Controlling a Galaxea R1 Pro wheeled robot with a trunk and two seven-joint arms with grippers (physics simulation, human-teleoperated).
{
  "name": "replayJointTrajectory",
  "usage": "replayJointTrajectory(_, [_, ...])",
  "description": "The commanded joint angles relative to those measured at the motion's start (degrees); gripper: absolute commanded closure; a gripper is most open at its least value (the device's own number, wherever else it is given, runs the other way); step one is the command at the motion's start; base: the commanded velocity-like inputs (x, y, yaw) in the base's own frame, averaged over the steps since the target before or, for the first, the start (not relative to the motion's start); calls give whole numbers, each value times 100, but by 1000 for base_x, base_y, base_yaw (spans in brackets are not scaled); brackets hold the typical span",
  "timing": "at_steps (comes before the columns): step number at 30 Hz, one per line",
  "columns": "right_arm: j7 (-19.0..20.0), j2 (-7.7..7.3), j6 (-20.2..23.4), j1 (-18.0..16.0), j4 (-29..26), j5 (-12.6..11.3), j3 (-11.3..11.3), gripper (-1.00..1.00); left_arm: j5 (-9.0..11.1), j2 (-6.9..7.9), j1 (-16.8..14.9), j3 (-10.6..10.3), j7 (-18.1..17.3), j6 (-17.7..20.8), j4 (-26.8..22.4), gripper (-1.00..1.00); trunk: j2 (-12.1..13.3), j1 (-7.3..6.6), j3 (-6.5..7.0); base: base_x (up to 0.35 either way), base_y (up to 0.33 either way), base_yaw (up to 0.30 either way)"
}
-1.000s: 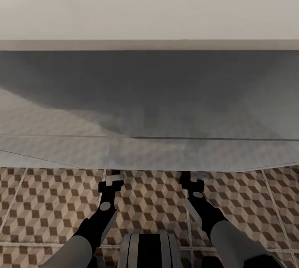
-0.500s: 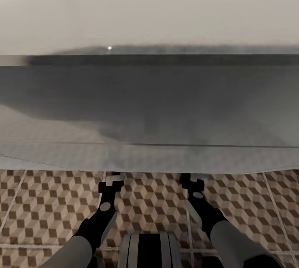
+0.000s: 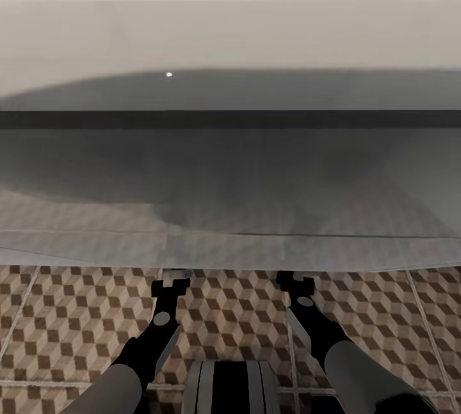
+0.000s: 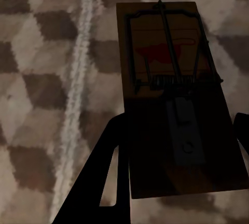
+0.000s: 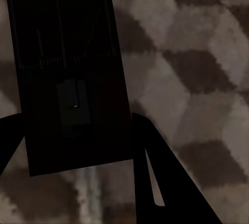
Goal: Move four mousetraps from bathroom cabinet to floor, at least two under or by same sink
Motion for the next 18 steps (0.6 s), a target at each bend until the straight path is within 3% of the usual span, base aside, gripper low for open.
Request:
replayJointTrajectory(1, [-26,-4,-37,-4,9,-80,44,100,-57,3,-3,-22,73,4,5,100,-1,-1,-3,1,0,0])
replayJointTrajectory(18, [-17,-22,-229,-4,80,-96,36,100,-68,54,-17,-31,-27,8,29,100,-1,-1,-3,0,0,0])
